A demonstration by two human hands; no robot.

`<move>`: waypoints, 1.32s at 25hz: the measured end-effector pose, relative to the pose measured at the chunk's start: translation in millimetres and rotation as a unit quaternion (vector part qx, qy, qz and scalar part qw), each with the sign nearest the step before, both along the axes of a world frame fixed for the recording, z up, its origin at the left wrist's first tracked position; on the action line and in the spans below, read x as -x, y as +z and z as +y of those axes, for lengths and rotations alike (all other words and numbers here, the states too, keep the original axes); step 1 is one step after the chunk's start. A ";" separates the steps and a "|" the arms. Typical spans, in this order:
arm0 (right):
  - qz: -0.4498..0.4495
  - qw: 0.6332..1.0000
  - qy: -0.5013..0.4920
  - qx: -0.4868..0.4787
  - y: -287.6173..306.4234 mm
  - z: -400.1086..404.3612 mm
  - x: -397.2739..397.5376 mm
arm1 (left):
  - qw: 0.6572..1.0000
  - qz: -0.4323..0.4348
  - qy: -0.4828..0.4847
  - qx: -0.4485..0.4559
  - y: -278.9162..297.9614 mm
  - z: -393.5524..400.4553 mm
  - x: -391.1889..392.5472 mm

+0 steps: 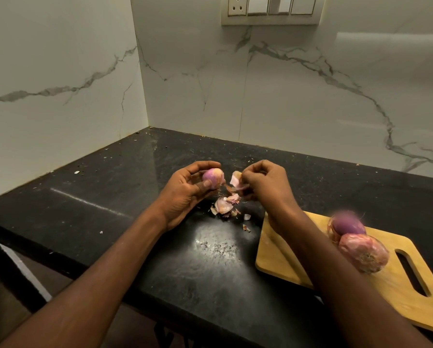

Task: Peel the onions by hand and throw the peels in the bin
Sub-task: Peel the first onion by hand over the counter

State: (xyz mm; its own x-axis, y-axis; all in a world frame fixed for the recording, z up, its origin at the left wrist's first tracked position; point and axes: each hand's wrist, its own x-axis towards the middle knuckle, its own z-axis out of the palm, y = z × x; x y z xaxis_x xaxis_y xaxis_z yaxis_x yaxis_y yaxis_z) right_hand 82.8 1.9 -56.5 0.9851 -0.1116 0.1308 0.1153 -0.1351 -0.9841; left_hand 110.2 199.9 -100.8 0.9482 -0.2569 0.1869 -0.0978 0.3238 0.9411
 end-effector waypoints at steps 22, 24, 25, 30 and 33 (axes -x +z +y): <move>-0.208 0.951 -0.012 0.230 -19.1 10.1 -2.8 | 0.990 -0.092 0.062 -0.088 3.4 -6.4 13.5; -0.207 0.950 -0.009 0.233 -19.2 9.8 -3.5 | 0.988 -0.097 0.070 -0.093 3.5 -6.4 14.4; -0.205 0.949 -0.005 0.238 -19.0 9.4 -4.0 | 0.988 -0.101 0.073 -0.094 3.6 -6.4 14.5; -0.176 0.956 0.020 0.232 -17.1 6.9 -5.8 | 0.982 -0.125 0.081 -0.114 4.3 -9.5 16.3; -0.154 0.957 0.031 0.244 -17.6 7.0 -9.1 | 0.978 -0.147 0.079 -0.125 4.7 -11.1 17.5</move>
State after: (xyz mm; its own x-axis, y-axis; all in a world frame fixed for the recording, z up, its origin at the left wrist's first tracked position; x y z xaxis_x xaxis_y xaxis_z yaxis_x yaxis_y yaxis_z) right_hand 91.9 8.9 -74.1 0.8939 0.0950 0.4381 0.4134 -0.5527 -0.7236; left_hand 92.6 188.8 -96.1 0.8941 -0.1852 0.4078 -0.4066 0.0461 0.9124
